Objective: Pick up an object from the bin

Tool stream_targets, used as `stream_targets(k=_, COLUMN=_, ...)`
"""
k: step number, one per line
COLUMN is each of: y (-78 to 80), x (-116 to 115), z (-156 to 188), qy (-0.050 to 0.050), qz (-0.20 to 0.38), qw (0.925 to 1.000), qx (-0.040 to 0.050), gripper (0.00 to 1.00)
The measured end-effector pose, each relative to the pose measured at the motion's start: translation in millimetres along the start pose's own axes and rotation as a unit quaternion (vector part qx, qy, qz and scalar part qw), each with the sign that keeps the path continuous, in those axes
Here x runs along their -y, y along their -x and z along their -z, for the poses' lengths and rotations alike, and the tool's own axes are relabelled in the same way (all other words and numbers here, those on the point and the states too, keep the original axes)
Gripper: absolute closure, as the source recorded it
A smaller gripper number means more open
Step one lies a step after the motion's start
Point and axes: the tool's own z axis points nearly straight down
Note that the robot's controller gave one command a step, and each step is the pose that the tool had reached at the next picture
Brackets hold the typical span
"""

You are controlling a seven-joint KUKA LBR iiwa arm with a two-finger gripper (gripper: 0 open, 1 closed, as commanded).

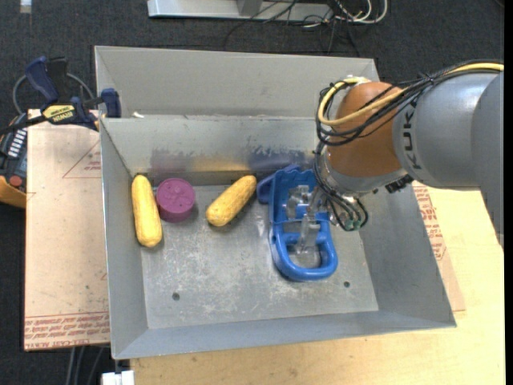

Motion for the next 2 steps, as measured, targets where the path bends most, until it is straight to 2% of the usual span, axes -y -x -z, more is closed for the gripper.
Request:
stream_targets(k=1, y=0.0, x=0.0, z=0.0, qy=0.0, qz=0.0, qw=1.0, qx=0.0, gripper=1.0)
stream_targets(k=2, y=14.2, x=15.8, z=28.6, qy=0.002, qz=0.032, qw=0.9995, qx=-0.0016, gripper=1.0)
